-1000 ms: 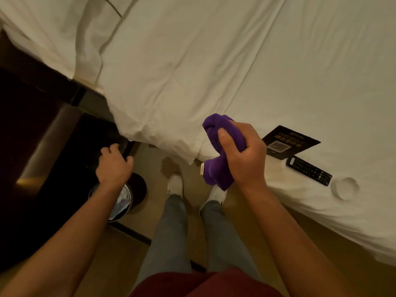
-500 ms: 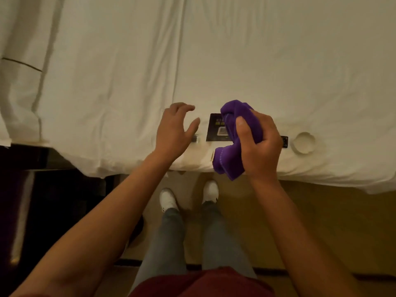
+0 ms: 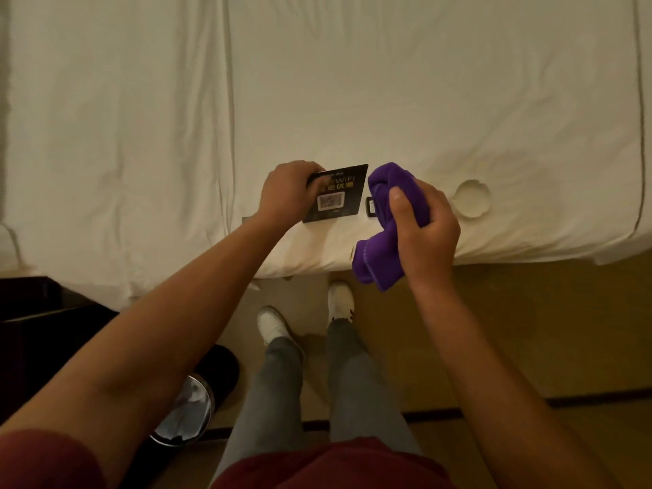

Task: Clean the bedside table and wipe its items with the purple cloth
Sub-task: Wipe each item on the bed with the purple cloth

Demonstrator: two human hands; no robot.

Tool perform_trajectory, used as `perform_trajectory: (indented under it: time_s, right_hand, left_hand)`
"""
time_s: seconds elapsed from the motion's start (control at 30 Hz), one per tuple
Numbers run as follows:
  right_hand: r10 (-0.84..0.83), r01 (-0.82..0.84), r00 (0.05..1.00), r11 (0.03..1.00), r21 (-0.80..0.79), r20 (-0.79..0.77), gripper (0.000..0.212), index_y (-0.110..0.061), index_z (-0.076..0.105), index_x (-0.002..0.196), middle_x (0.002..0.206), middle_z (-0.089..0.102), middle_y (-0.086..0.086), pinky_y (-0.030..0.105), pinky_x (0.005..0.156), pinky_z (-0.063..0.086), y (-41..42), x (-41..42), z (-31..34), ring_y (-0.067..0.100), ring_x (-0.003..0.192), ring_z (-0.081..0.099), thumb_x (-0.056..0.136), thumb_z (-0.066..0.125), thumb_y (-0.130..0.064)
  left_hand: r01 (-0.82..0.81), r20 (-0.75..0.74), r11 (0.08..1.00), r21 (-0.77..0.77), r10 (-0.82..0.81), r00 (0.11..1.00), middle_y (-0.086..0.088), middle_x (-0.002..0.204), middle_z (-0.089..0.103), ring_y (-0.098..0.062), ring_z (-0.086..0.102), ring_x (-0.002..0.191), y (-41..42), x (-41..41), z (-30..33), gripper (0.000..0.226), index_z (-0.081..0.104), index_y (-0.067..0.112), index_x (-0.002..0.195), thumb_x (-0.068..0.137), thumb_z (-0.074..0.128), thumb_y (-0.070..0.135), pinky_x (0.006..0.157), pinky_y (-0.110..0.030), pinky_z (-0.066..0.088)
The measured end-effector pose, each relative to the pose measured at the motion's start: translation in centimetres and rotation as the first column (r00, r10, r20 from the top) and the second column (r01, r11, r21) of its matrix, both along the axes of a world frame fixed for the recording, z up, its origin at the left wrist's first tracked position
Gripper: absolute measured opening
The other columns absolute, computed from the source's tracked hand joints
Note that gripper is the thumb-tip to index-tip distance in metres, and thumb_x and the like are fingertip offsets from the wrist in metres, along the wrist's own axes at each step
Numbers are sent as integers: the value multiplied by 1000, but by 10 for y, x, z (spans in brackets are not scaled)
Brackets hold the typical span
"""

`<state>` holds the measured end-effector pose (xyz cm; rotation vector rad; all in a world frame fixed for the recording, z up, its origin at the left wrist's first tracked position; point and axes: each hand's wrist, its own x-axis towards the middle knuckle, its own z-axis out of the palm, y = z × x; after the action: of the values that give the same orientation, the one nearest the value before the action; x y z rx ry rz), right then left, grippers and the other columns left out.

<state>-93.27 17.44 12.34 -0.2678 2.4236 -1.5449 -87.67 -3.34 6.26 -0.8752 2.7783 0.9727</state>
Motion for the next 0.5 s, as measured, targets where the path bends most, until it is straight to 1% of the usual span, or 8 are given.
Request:
perform_trajectory:
  time_s: [0.1, 0.17, 0.23, 0.27, 0.3, 0.37, 0.43, 0.5]
  right_hand:
    - [-12, 12, 1000, 1000, -7, 9, 38, -35, 62, 118, 110, 66, -14, 14, 82, 53, -2, -6, 3, 0, 99, 65, 89, 58, -58]
    - [-18, 18, 1000, 1000, -24, 5, 38, -36, 62, 121, 115, 67, -11, 15, 83, 54, -7, -11, 8, 2, 101, 65, 89, 58, -56]
    - [-1, 1, 1000, 999, -52, 7, 28, -44, 58, 119, 118, 66, -9, 24, 85, 58, -18, -13, 15, 5, 103, 65, 92, 60, -51]
    - [14, -14, 1000, 998, -62, -1, 24, -46, 56, 118, 119, 65, -8, 30, 87, 60, -25, -13, 19, 7, 104, 66, 94, 62, -46]
    - [28, -29, 999, 997, -71, -15, 24, -44, 56, 119, 119, 64, -7, 34, 87, 61, -33, -13, 23, 8, 104, 66, 96, 64, -42]
    - [43, -48, 998, 995, -92, -55, 25, -36, 57, 121, 119, 62, -6, 35, 87, 60, -51, -11, 28, 9, 104, 65, 98, 65, -36]
    - [46, -58, 993, 992, -108, -112, 26, -24, 63, 122, 121, 61, -2, 26, 89, 57, -71, -6, 32, 9, 106, 64, 98, 66, -33]
    - [61, -80, 983, 992, -103, -171, 36, -16, 66, 127, 126, 60, 2, 18, 93, 52, -88, 4, 34, 10, 112, 61, 97, 64, -36]
  left_hand:
    - [-44, -47, 997, 63, 47, 998, -1, 100, 77, -17, 70, 88, 0, -1, 12, 28, 74, 18, 111, 100, 57, 37, 76, -31, 56]
    - [-114, -118, 987, 116, 128, 985, 2, 98, 75, -12, 69, 85, 4, 0, 23, 27, 72, 18, 109, 99, 58, 38, 73, -24, 56]
    - [-221, -188, 951, 216, 263, 946, 8, 91, 70, -6, 66, 80, 10, 2, 36, 24, 67, 17, 102, 100, 56, 37, 65, -12, 50]
    - [-272, -205, 917, 290, 337, 919, 8, 89, 68, -6, 66, 80, 13, 2, 42, 23, 63, 16, 98, 101, 54, 37, 64, -12, 49]
    - [-312, -206, 869, 384, 410, 889, 5, 90, 68, -9, 67, 82, 15, 3, 48, 24, 60, 14, 96, 102, 53, 36, 66, -16, 51]
    - [-336, -186, 724, 602, 536, 823, -8, 97, 71, -20, 71, 88, 22, 5, 61, 24, 58, 11, 99, 105, 49, 33, 71, -30, 57]
    - [-307, -170, 582, 753, 623, 764, -11, 100, 72, -23, 71, 89, 31, 8, 78, 24, 60, 10, 106, 106, 47, 30, 74, -37, 59]
    - [-266, -161, 488, 831, 670, 725, -10, 106, 73, -25, 71, 97, 39, 11, 92, 27, 67, 15, 113, 107, 45, 29, 82, -38, 59]
